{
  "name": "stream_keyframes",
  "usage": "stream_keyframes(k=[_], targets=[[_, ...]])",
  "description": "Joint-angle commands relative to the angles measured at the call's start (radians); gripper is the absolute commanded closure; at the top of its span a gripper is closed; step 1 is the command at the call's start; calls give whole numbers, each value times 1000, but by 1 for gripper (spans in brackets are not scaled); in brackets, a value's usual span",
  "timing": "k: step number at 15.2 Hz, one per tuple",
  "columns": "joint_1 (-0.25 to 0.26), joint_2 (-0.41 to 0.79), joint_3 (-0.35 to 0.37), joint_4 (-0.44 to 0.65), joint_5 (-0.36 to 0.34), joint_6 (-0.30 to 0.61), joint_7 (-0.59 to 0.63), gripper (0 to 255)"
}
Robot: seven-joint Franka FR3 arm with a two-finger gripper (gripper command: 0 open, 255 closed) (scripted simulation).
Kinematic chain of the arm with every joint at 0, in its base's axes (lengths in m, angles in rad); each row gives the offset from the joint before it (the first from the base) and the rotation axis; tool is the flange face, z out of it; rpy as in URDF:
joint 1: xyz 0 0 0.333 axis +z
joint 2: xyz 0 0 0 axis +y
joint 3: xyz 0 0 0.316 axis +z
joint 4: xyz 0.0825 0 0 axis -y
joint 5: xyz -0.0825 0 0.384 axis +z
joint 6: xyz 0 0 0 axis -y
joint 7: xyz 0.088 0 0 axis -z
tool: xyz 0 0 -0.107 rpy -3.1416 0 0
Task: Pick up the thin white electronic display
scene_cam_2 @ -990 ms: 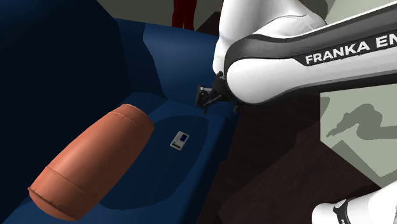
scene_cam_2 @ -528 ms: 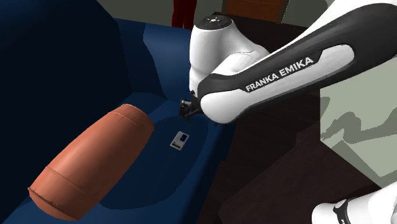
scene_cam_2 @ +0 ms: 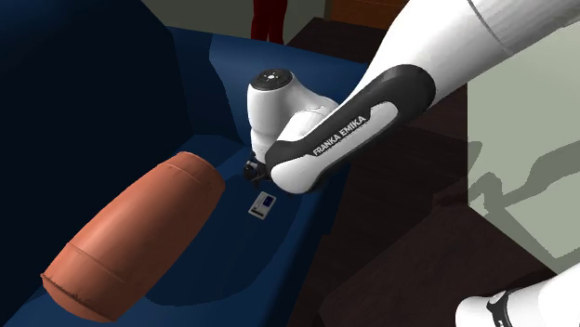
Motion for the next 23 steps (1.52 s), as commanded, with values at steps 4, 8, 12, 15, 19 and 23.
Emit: stream_keyframes(k=[4,8,12,15,19,23], targets=[[91,214,-81,175,-64,17,145,0],[118,289,-108,231,-77,35,176,0],[133,336,-127,246,-94,67,188,0],[139,355,-135,253,-100,79,192,0],[137,353,-134,253,-99,77,189,255],[138,355,-135,255,-99,77,190,255]])
